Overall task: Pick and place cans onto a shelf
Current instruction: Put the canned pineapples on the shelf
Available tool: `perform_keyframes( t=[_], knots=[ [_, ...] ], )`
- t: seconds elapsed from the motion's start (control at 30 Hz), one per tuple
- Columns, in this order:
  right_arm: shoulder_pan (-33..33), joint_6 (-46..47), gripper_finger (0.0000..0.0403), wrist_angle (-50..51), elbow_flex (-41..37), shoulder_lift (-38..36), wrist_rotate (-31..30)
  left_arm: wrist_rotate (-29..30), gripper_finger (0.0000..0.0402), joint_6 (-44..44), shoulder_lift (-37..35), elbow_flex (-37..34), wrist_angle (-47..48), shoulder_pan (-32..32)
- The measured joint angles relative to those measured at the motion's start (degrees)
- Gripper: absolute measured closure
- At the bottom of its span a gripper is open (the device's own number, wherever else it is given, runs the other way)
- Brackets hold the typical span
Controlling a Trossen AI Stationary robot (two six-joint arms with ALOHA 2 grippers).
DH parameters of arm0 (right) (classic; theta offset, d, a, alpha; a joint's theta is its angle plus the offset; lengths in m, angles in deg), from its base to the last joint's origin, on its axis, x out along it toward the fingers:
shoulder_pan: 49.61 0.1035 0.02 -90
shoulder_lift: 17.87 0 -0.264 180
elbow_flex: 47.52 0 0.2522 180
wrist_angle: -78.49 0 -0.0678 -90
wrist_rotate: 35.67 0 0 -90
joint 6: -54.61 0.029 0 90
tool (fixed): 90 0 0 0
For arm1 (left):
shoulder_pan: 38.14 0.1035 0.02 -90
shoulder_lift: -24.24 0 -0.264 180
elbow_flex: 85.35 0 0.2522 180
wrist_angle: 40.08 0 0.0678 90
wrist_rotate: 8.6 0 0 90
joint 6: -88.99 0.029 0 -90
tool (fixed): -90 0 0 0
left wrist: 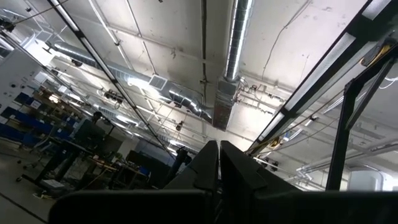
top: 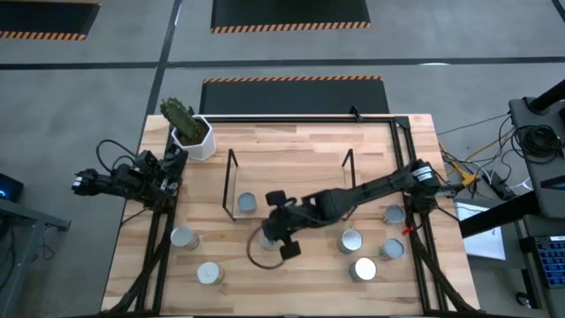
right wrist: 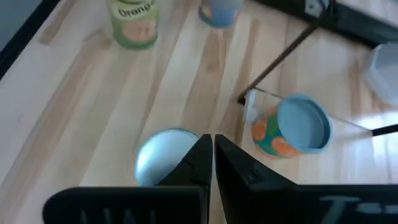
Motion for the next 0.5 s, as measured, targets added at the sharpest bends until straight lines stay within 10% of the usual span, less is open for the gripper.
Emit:
perform_keyframes(
  t=[0.5],
  knots=[
    [1.4,1.7,0.0392,-23.5,-21.1,-5.4,-3.4,-0.1,0.0402,0.0,0.1,0.0,0.1,0.0]
  ],
)
